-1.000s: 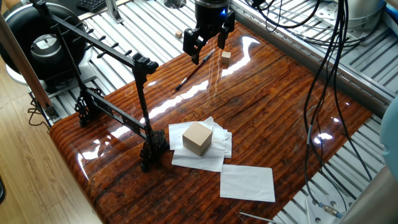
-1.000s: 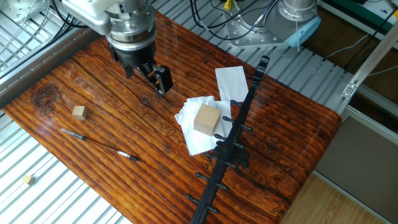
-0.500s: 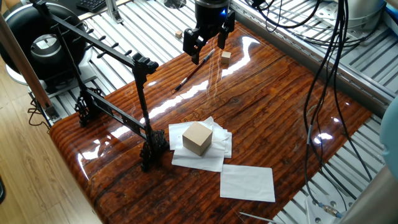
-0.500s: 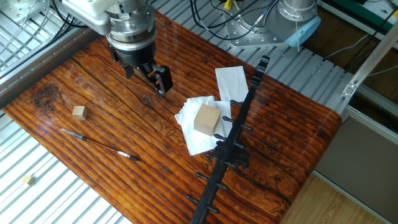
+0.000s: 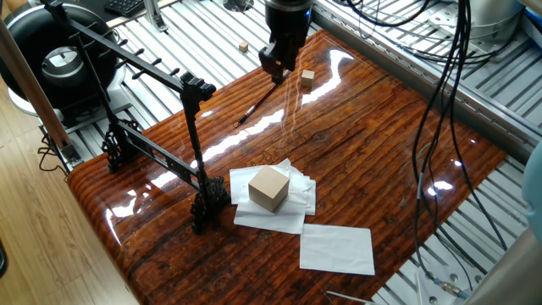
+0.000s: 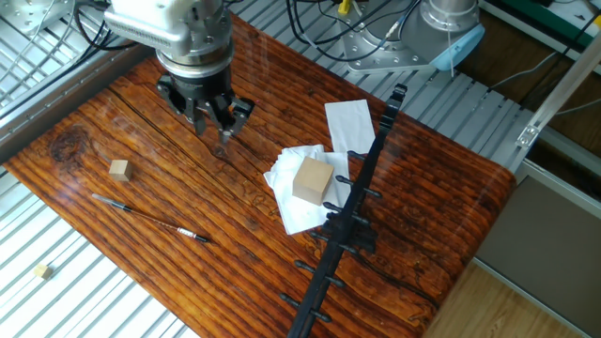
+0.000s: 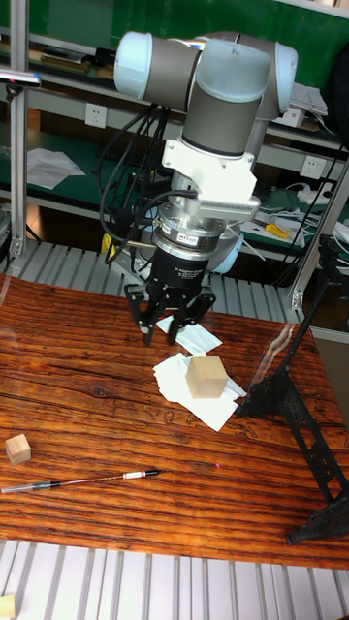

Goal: Place the brush on the pen rack

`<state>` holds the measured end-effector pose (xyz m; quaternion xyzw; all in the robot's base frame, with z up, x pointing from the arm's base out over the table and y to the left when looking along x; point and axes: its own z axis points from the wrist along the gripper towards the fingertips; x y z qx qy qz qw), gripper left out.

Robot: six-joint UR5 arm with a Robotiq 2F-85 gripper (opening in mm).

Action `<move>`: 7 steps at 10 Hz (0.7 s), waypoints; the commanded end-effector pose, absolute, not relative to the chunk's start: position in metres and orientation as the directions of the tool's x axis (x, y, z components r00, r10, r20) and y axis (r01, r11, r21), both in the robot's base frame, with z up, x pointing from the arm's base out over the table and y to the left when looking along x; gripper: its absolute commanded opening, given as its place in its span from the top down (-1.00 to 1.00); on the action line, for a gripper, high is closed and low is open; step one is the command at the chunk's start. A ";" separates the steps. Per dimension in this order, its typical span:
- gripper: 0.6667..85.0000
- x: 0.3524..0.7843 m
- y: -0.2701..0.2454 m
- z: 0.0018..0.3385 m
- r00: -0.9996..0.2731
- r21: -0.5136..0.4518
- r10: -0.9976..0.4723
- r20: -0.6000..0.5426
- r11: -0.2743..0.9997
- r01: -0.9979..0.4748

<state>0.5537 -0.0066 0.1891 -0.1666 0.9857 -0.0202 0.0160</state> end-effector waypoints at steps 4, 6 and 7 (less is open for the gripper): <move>0.98 0.557 -0.007 0.190 -0.907 -0.055 -0.419 -0.031 0.907 -0.417; 0.98 0.570 -0.042 0.199 -0.788 -0.195 -0.615 0.012 0.772 -0.605; 0.98 0.587 -0.064 0.208 -0.667 -0.286 -0.743 0.055 0.629 -0.723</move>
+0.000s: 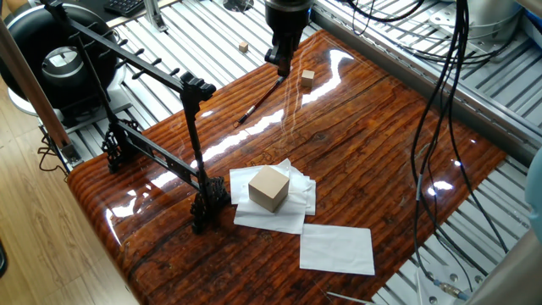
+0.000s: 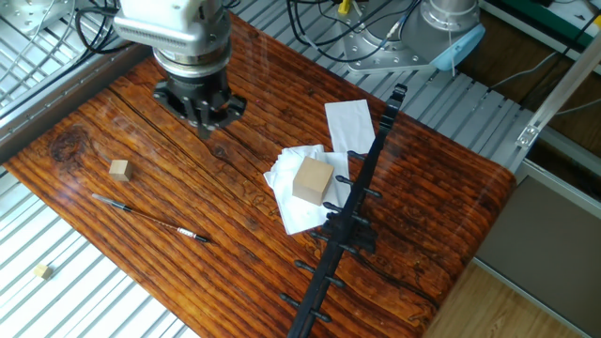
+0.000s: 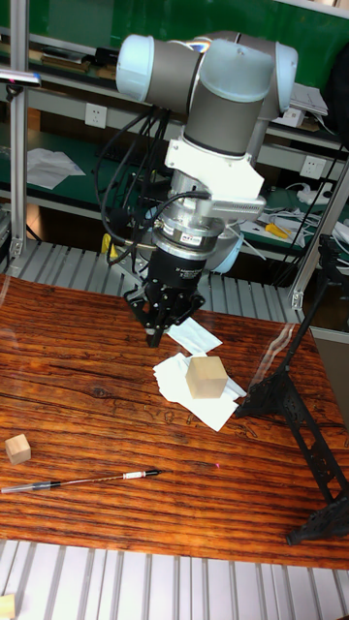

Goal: Place the brush on the pen rack

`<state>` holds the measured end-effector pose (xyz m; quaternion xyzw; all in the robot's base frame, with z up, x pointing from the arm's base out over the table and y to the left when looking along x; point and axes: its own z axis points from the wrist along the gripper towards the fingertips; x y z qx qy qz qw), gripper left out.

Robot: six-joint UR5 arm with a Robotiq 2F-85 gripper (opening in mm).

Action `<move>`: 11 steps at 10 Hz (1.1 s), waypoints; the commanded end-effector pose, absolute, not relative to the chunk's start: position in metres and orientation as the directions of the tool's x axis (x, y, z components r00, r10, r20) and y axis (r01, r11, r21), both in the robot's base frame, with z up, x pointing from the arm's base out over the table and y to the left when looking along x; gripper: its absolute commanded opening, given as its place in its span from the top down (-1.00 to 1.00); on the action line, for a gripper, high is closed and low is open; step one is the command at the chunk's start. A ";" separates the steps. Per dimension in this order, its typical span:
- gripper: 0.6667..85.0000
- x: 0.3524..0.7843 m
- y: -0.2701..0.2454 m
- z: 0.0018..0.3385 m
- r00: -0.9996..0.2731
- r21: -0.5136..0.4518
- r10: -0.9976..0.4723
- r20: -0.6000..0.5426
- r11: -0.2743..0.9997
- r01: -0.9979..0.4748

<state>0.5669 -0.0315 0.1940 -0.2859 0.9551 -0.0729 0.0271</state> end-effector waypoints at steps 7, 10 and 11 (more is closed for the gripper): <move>0.98 0.634 -0.060 0.210 -0.125 -0.365 -0.981 0.148 0.063 -0.929; 0.98 0.613 -0.062 0.206 -0.017 -0.280 -0.987 0.159 -0.028 -0.960; 0.98 0.596 -0.062 0.202 0.008 -0.213 -0.987 0.158 -0.042 -0.976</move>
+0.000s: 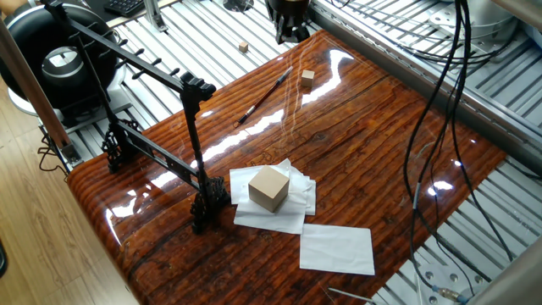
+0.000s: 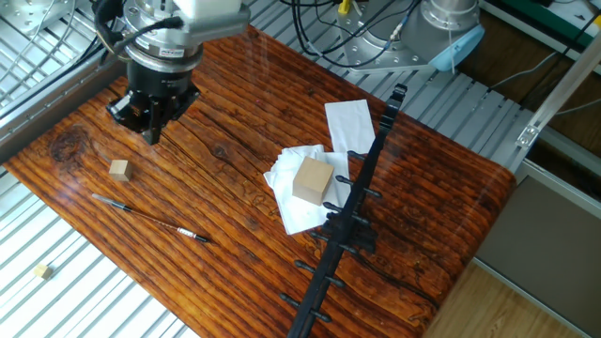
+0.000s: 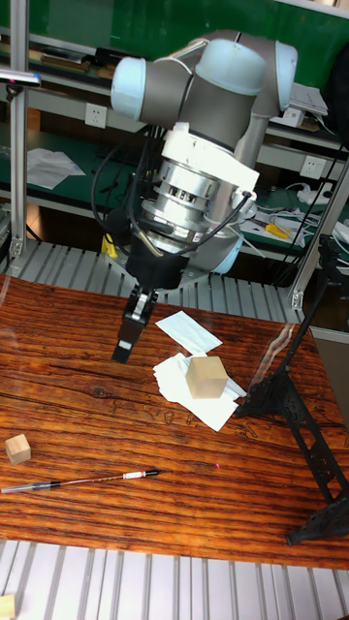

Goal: Place the brush on the pen rack

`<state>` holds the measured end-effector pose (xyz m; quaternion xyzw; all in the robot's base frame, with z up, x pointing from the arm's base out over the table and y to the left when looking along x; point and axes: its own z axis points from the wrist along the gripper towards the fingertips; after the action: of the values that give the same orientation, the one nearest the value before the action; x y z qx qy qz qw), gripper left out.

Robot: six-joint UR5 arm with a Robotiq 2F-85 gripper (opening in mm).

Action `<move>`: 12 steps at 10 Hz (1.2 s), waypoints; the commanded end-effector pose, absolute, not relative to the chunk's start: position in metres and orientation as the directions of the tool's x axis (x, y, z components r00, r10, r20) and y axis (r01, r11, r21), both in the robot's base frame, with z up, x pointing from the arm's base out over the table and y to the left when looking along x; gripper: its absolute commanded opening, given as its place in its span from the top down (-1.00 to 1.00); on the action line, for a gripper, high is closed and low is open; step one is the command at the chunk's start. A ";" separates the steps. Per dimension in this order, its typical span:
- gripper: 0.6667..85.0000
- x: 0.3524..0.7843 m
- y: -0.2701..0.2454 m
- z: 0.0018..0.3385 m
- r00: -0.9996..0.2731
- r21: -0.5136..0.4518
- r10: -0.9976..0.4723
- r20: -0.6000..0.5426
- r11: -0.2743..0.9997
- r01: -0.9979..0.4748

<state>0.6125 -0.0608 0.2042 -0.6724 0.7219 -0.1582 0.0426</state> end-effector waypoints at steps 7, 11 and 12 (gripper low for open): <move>0.98 0.581 -0.059 0.201 0.110 -0.093 -0.980 0.167 -0.127 -0.988; 0.98 0.592 -0.057 0.202 0.121 -0.092 -0.975 0.186 -0.140 -0.986; 0.98 0.593 -0.056 0.202 0.122 -0.090 -0.975 0.186 -0.141 -0.986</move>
<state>0.5887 -0.0608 0.2009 -0.7456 0.6577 -0.1038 -0.0283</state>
